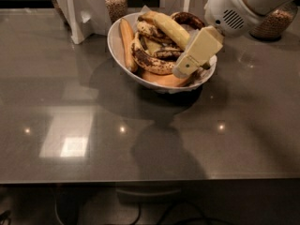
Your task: Pick banana from white bowl
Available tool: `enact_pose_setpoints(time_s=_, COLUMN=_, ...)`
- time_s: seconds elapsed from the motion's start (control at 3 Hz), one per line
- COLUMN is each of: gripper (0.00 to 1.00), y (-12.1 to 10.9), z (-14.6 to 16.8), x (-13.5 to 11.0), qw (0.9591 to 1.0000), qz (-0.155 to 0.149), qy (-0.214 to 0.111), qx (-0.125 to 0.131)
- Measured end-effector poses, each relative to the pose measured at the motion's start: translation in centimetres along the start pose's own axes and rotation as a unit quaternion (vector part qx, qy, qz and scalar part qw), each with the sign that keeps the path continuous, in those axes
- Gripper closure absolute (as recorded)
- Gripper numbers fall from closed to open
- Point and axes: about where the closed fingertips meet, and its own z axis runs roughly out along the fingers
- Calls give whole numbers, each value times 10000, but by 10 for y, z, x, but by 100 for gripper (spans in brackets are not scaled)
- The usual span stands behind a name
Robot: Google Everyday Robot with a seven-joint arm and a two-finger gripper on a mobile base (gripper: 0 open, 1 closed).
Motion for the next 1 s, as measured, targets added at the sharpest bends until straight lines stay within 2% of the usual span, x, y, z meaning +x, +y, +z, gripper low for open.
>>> enact_pose_setpoints(time_s=0.33, gripper=0, y=-6, z=-1, x=1, qw=9998, qz=147, qy=-80, qx=121)
enact_pose_setpoints(time_s=1.0, gripper=0, y=-26, z=34, x=-15, qw=9950, qz=748, qy=-634, qx=194)
